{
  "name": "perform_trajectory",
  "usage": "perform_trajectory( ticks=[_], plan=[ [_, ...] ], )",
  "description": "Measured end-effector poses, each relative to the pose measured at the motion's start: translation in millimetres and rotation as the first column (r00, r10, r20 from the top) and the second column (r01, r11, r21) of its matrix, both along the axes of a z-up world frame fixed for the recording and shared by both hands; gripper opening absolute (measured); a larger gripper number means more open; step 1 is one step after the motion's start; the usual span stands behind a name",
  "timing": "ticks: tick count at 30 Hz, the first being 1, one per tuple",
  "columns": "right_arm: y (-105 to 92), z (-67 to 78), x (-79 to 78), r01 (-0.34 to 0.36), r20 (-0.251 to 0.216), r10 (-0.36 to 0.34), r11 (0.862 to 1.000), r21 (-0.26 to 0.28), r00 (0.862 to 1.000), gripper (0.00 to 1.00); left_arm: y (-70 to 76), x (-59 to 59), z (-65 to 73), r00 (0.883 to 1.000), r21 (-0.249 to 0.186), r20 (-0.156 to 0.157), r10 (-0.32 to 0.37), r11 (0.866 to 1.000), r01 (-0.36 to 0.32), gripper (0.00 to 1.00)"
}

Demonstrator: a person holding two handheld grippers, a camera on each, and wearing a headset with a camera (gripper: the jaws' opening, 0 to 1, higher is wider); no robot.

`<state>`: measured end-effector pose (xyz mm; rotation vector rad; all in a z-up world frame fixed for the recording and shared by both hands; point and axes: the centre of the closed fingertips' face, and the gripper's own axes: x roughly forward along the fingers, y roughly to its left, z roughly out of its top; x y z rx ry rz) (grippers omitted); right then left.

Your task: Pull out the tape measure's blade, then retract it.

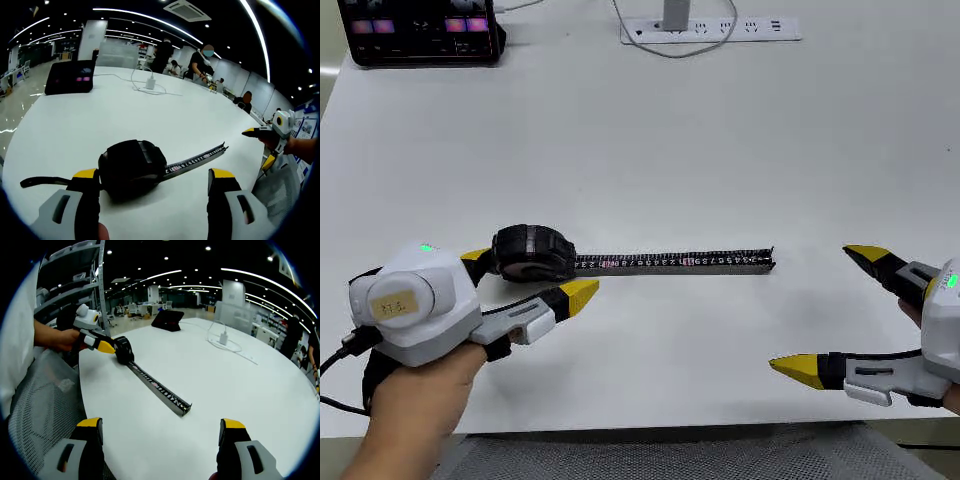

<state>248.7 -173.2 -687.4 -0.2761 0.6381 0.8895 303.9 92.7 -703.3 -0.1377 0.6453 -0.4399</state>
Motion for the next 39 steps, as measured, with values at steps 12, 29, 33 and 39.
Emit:
perform_trajectory(
  ticks=[12,29,33,39],
  plan=[
    [-3.2,-1.6,6.3,-0.007,0.006,0.007,1.000,-0.017,1.000,0.89,3.0,7.4,-5.1,0.996,0.086,0.012,0.087,0.992,-0.088,0.77],
    [-4.0,-3.3,12.7,-0.025,0.011,0.026,0.999,-0.027,1.000,0.82,12.0,17.6,-13.6,0.984,0.145,0.007,0.176,0.974,-0.175,0.69],
    [-4.6,-3.5,14.1,-0.026,0.013,0.026,0.999,-0.031,1.000,0.81,14.1,19.9,-14.0,0.979,0.133,0.004,0.203,0.970,-0.202,0.68],
    [-7.9,-4.3,15.4,-0.020,0.017,0.020,0.999,-0.036,1.000,0.81,18.0,21.6,-16.0,0.974,0.146,0.002,0.228,0.963,-0.225,0.64]
  ],
)
